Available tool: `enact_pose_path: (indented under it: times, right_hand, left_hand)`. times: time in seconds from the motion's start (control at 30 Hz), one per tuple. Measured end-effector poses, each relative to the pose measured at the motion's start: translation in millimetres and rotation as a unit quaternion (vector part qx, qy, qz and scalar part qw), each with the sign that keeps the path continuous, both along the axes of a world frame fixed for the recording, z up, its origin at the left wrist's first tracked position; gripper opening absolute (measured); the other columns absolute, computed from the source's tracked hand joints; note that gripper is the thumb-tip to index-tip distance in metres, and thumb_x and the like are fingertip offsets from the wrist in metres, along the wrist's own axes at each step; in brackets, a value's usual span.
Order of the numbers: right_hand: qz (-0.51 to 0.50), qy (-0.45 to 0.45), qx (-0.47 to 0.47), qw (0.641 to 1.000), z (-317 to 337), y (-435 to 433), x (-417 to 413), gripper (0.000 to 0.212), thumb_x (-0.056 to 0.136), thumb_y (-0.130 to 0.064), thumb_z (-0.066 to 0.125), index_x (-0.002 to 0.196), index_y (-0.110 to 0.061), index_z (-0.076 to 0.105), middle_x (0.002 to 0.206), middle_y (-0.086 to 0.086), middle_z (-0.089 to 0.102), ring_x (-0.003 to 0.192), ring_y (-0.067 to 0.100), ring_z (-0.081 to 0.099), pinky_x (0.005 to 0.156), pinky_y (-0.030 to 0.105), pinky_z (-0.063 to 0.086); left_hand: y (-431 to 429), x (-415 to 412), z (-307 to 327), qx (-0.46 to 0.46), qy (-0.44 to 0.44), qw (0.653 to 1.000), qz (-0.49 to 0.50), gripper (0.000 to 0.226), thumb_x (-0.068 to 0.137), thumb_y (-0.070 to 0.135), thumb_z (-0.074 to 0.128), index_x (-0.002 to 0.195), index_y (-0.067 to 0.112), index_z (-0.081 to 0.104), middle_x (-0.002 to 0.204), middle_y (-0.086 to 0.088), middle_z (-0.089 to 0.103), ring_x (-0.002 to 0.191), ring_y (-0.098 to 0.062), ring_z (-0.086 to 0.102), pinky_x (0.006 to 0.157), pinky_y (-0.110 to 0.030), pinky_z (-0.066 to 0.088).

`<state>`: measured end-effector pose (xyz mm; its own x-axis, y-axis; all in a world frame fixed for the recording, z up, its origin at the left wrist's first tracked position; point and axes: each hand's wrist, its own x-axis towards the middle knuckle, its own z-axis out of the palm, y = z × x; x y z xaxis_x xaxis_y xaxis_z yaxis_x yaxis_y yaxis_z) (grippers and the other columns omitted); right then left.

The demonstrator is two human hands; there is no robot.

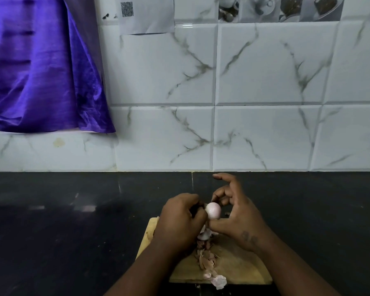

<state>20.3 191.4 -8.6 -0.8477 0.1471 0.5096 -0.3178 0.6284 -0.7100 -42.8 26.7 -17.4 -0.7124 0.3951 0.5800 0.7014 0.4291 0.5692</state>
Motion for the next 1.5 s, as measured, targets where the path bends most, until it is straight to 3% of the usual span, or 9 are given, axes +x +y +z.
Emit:
enact_pose_path:
  times: [0.23, 0.37, 0.47, 0.57, 0.7, 0.97, 1.27, 1.4, 1.5]
  right_hand:
    - [-0.105, -0.001, -0.225, 0.969, 5, 19, -7, 0.076, 0.073, -0.007, 0.085, 0.131, -0.039, 0.047, 0.097, 0.01, 0.068, 0.09, 0.025, 0.07, 0.066, 0.031, 0.059]
    - [-0.035, -0.076, -0.441, 0.894, 7, 30, -4, 0.044, 0.086, -0.008, 0.073, 0.124, -0.026, 0.062, 0.113, 0.022, 0.069, 0.095, 0.034, 0.071, 0.081, 0.042, 0.058]
    - [0.011, -0.118, -0.488, 0.865, 6, 25, -6, 0.029, 0.092, -0.016, 0.068, 0.12, -0.017, 0.067, 0.111, 0.02, 0.072, 0.089, 0.03, 0.072, 0.1, 0.047, 0.052]
    - [0.01, -0.147, -0.5, 0.853, 8, 26, -6, 0.028, 0.09, -0.03, 0.071, 0.116, -0.019, 0.07, 0.109, 0.017, 0.073, 0.091, 0.027, 0.071, 0.094, 0.043, 0.054]
    - [0.023, -0.168, -0.492, 0.854, 9, 28, -3, 0.034, 0.09, -0.035, 0.071, 0.12, -0.02, 0.07, 0.096, 0.012, 0.071, 0.082, 0.022, 0.064, 0.067, 0.033, 0.046]
    - [0.047, -0.188, -0.447, 0.874, 7, 15, -3, 0.031, 0.097, -0.039, 0.061, 0.122, -0.021, 0.066, 0.094, 0.014, 0.076, 0.075, 0.021, 0.069, 0.061, 0.033, 0.042]
    - [0.048, -0.16, -0.378, 0.911, 6, 9, 0, 0.036, 0.096, -0.048, 0.06, 0.113, -0.019, 0.072, 0.103, 0.021, 0.078, 0.08, 0.025, 0.066, 0.058, 0.031, 0.039]
    - [0.075, -0.147, -0.343, 0.925, 10, 8, 1, 0.039, 0.081, -0.051, 0.077, 0.11, -0.024, 0.076, 0.104, 0.014, 0.079, 0.087, 0.025, 0.07, 0.072, 0.039, 0.046]
    - [0.081, -0.131, -0.317, 0.936, 8, 8, 0, 0.049, 0.068, -0.03, 0.092, 0.114, -0.025, 0.075, 0.106, 0.012, 0.079, 0.096, 0.026, 0.074, 0.078, 0.039, 0.05]
  left_hand:
    - [-2, 9, 4, 0.031, 0.007, 0.999, 0.04, 0.033, 0.084, 0.017, 0.065, 0.058, 0.029, 0.049, 0.059, 0.011, 0.052, 0.059, -0.008, 0.052, 0.051, -0.017, 0.031]
    - [-2, 12, 3, 0.025, -0.037, 0.999, 0.031, 0.047, 0.099, 0.025, 0.061, 0.055, 0.031, 0.046, 0.055, 0.014, 0.052, 0.055, -0.004, 0.049, 0.051, -0.016, 0.029]
    - [0, 10, 0, -0.037, 0.012, 0.998, 0.045, 0.04, 0.101, 0.038, 0.059, 0.062, 0.032, 0.056, 0.065, 0.01, 0.054, 0.064, -0.006, 0.053, 0.055, -0.02, 0.031]
    - [-2, 9, -3, -0.067, 0.046, 0.995, 0.049, 0.014, 0.097, 0.041, 0.064, 0.092, 0.036, 0.076, 0.087, 0.02, 0.059, 0.084, 0.0, 0.055, 0.063, -0.013, 0.034]
    - [1, 8, -5, -0.038, 0.067, 0.997, 0.03, 0.023, 0.091, 0.038, 0.073, 0.114, 0.039, 0.072, 0.104, 0.025, 0.056, 0.103, 0.002, 0.053, 0.077, -0.01, 0.039]
    - [5, 9, -4, 0.008, 0.093, 0.995, 0.02, 0.043, 0.08, 0.045, 0.081, 0.119, 0.038, 0.065, 0.108, 0.024, 0.059, 0.099, 0.001, 0.056, 0.081, -0.018, 0.048]
    - [6, 7, -5, 0.046, 0.077, 0.995, 0.037, 0.024, 0.088, 0.038, 0.078, 0.109, 0.035, 0.069, 0.103, 0.021, 0.062, 0.094, -0.002, 0.06, 0.076, -0.026, 0.053]
    - [7, 3, -6, 0.104, 0.021, 0.994, 0.04, 0.019, 0.091, 0.032, 0.079, 0.107, 0.034, 0.07, 0.101, 0.021, 0.065, 0.095, 0.0, 0.061, 0.077, -0.024, 0.054]
    - [6, -1, -7, 0.144, -0.019, 0.989, 0.021, 0.017, 0.092, 0.026, 0.079, 0.106, 0.032, 0.071, 0.101, 0.017, 0.068, 0.096, -0.001, 0.063, 0.078, -0.022, 0.053]
